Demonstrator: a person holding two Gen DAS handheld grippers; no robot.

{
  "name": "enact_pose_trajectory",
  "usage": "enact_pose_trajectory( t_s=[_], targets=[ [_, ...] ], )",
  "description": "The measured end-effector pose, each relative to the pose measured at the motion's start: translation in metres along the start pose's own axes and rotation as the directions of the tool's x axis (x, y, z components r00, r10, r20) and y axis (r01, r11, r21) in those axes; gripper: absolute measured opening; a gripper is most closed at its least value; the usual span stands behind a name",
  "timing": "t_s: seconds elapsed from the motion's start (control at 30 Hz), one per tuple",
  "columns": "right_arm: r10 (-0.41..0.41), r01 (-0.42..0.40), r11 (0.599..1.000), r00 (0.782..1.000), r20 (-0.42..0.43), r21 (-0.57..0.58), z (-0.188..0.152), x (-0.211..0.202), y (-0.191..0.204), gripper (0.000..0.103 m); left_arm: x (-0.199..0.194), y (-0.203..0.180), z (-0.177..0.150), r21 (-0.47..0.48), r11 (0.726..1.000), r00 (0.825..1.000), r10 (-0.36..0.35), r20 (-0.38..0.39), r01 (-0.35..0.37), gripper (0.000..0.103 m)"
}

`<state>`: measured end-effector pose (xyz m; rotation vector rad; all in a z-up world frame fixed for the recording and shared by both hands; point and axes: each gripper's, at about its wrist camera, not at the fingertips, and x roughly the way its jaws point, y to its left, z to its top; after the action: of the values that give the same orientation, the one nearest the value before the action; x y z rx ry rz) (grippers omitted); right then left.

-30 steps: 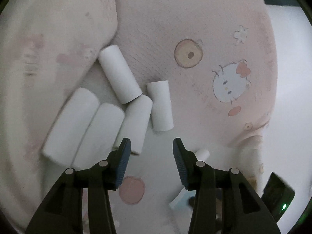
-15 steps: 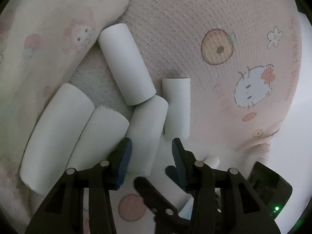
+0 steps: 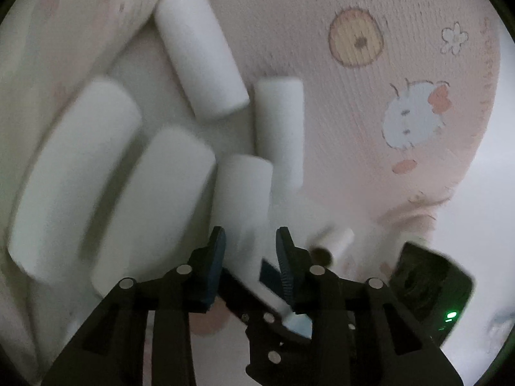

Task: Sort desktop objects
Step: 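Grasp a white tube with the left gripper while the right gripper grasps another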

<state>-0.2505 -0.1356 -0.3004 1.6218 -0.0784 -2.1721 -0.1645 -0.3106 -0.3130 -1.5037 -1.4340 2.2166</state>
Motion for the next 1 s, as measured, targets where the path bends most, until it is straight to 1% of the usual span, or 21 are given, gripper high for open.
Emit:
enact_pose_trajectory(
  t_s=[0.03,0.07,0.13,0.17,0.23,0.33,0.5,0.6,0.63,0.7,0.8,0.83,0.9,0.93,1.0],
  targets=[
    [0.006,-0.006,1.0,1.0,-0.015,0.012,-0.007,-0.003,-0.002,0.043,0.001,0.002,-0.004,-0.015,1.0,0.999,-0.023,-0.023,0.022,0.041],
    [0.018,-0.017,1.0,0.999,-0.028,0.025,-0.016,-0.007,-0.004,0.043,0.002,0.004,-0.008,-0.029,0.999,0.999,-0.031,-0.043,0.03,0.042],
    [0.026,-0.024,0.999,0.999,-0.039,0.036,-0.036,-0.014,-0.008,0.043,0.009,0.006,-0.018,-0.045,0.999,0.995,-0.026,-0.094,0.022,0.042],
    [0.016,-0.015,0.999,0.999,-0.046,0.034,-0.048,-0.017,-0.009,0.043,0.012,0.005,-0.022,-0.038,0.999,0.994,-0.013,-0.111,0.009,0.042],
    [0.011,-0.009,0.999,0.999,-0.048,0.039,-0.07,-0.024,-0.012,0.043,0.018,-0.005,-0.037,0.019,0.999,0.99,0.035,-0.134,-0.033,0.042],
    [0.023,-0.018,0.997,0.998,-0.058,0.08,-0.098,-0.035,-0.02,0.043,0.026,-0.016,-0.059,0.089,0.995,0.982,0.07,-0.174,-0.055,0.042],
    [0.006,0.002,0.993,0.998,-0.062,0.117,-0.127,-0.046,-0.027,0.043,0.029,-0.025,-0.1,0.149,0.981,0.975,0.148,-0.165,-0.124,0.039],
    [0.011,-0.001,0.99,0.998,-0.066,0.144,-0.149,-0.054,-0.029,0.043,0.03,-0.032,-0.121,0.178,0.974,0.97,0.17,-0.172,-0.139,0.039],
    [0.015,-0.005,0.988,0.998,-0.064,0.155,-0.159,-0.057,-0.031,0.043,0.03,-0.035,-0.131,0.204,0.967,0.967,0.187,-0.175,-0.15,0.039],
    [0.036,-0.024,0.981,0.998,-0.056,0.193,-0.177,-0.062,-0.035,0.043,0.03,-0.041,-0.146,0.237,0.959,0.965,0.2,-0.167,-0.158,0.039],
    [0.047,-0.035,0.975,0.998,-0.052,0.219,-0.198,-0.072,-0.038,0.042,0.022,-0.046,-0.166,0.264,0.95,0.967,0.21,-0.147,-0.166,0.039],
    [0.049,-0.037,0.975,0.998,-0.05,0.218,-0.203,-0.076,-0.037,0.043,0.017,-0.05,-0.173,0.273,0.948,0.97,0.206,-0.133,-0.164,0.039],
    [0.048,-0.039,0.977,0.998,-0.034,0.21,-0.212,-0.086,-0.038,0.043,0.004,-0.055,-0.182,0.277,0.948,0.974,0.196,-0.111,-0.159,0.039],
    [0.046,-0.041,0.979,0.999,-0.019,0.199,-0.222,-0.094,-0.045,0.043,-0.003,-0.061,-0.187,0.273,0.95,0.977,0.186,-0.1,-0.153,0.039],
    [0.037,-0.037,0.984,0.999,0.003,0.172,-0.225,-0.108,-0.039,0.043,-0.015,-0.072,-0.192,0.273,0.953,0.984,0.162,-0.078,-0.135,0.039]
  ],
)
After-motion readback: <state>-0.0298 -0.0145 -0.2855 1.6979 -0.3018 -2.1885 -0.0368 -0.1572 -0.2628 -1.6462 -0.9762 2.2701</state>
